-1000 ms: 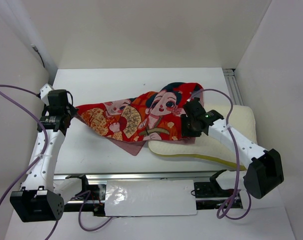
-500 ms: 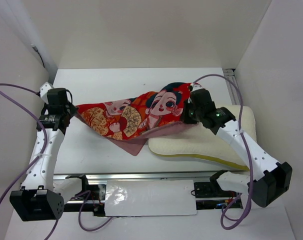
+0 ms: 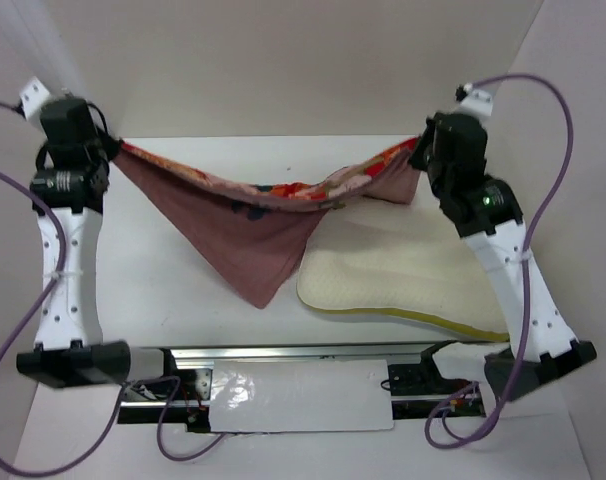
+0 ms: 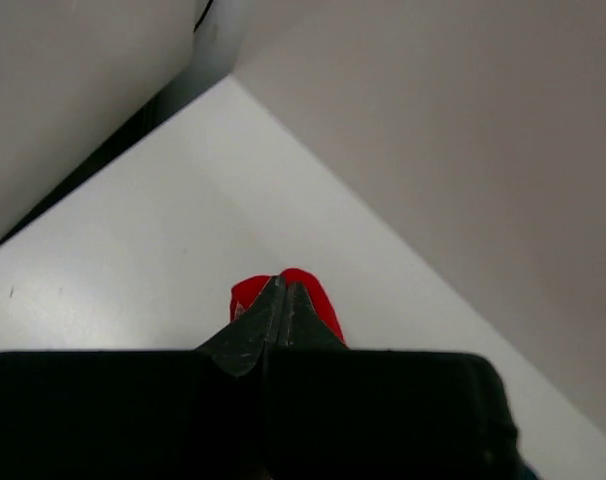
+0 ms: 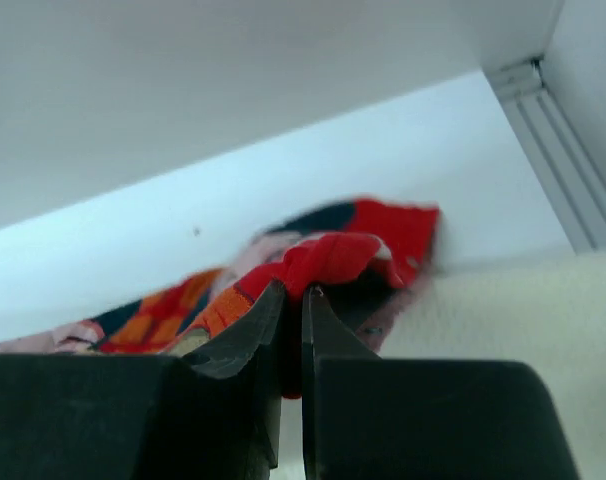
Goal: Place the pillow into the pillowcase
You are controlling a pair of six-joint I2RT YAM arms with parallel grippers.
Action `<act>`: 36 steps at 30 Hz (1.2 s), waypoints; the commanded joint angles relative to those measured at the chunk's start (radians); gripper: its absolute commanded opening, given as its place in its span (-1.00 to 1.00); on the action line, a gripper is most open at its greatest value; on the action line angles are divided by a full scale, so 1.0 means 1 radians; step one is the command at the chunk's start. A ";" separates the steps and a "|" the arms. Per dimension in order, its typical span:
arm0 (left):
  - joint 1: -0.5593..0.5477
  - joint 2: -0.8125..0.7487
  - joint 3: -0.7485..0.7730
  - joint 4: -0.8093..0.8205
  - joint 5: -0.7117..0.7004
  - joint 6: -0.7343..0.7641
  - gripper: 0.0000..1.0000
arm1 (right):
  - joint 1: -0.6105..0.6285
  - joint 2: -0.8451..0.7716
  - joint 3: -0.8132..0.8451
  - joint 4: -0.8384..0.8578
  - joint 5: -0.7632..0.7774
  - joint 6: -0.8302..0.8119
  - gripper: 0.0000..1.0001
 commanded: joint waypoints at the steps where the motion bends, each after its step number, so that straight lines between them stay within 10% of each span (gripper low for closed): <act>1: 0.035 0.189 0.317 0.040 -0.007 0.099 -1.00 | -0.051 0.218 0.219 0.159 -0.114 -0.106 -1.00; 7: 0.125 0.567 0.976 -0.030 0.164 0.198 -1.00 | -0.141 0.725 0.972 0.238 -0.329 -0.163 -1.00; 10: 0.195 0.464 0.824 0.180 0.313 0.214 -1.00 | -0.170 0.722 1.042 0.391 -0.372 -0.138 -1.00; 13: 0.218 0.343 0.765 0.280 0.263 0.264 -1.00 | -0.219 0.575 0.706 0.797 -0.557 -0.033 -1.00; 18: 0.218 0.345 0.876 0.271 0.140 0.393 -1.00 | -0.229 0.619 0.790 0.767 -0.723 0.023 -1.00; 22: 0.218 0.196 0.535 0.294 0.187 0.315 -1.00 | -0.229 0.605 0.759 0.667 -0.696 0.058 -1.00; 29: 0.198 0.228 0.108 0.306 0.636 0.087 -0.10 | -0.238 0.274 0.218 0.688 -0.685 -0.035 -1.00; 36: -0.066 0.432 0.000 0.316 0.473 0.145 0.18 | -0.216 0.130 -0.114 0.630 -0.661 -0.095 -1.00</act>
